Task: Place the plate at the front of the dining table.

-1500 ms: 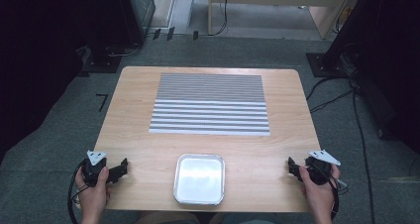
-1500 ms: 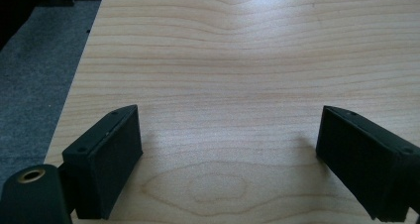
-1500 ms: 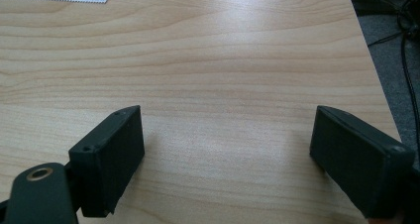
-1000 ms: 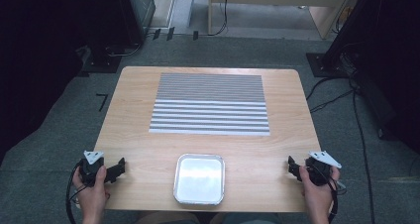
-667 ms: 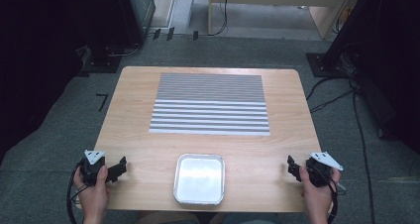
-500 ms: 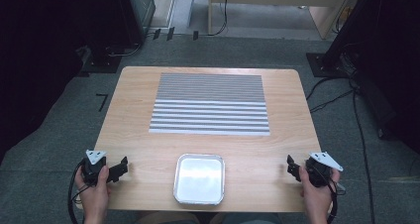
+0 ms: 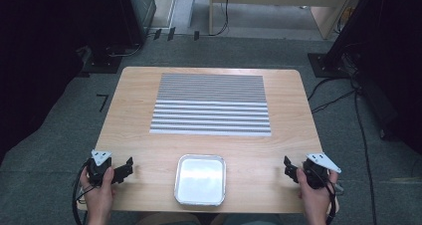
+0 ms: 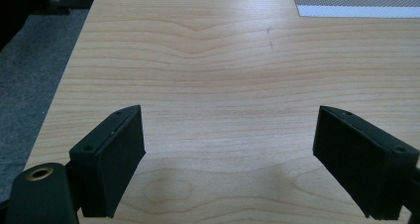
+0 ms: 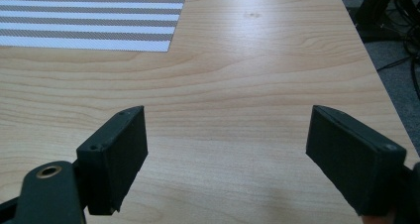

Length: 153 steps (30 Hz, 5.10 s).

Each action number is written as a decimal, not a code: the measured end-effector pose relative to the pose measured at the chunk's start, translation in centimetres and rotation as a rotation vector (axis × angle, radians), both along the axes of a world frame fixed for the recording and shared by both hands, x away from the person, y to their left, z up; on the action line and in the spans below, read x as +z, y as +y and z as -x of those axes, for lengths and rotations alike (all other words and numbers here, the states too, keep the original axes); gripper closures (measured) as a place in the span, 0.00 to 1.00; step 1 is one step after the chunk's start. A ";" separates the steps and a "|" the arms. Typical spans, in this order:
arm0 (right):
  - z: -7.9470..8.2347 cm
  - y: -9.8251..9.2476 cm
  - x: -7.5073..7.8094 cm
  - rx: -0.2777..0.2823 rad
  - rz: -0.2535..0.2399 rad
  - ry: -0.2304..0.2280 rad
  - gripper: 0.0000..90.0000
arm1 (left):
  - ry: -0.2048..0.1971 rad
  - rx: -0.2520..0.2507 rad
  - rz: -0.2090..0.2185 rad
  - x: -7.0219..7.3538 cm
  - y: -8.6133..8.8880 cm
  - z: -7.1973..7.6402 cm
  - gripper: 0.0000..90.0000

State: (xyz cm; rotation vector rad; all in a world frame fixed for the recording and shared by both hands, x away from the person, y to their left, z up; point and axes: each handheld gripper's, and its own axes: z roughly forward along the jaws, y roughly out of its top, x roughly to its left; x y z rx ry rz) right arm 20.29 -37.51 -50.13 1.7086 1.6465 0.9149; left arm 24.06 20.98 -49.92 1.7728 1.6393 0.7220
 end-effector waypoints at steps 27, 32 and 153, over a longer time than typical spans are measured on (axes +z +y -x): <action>0.2 2.2 0.3 0.059 0.009 -0.011 0.15 | 0.019 -0.092 0.036 0.1 -2.8 0.3 0.14; 0.3 2.5 0.4 0.061 0.016 -0.019 0.15 | 0.019 -0.107 0.035 0.1 -3.2 0.3 0.14; 1.7 14.5 -0.9 0.363 -0.636 0.078 0.92 | 0.134 -0.512 0.384 0.4 -11.0 1.9 0.86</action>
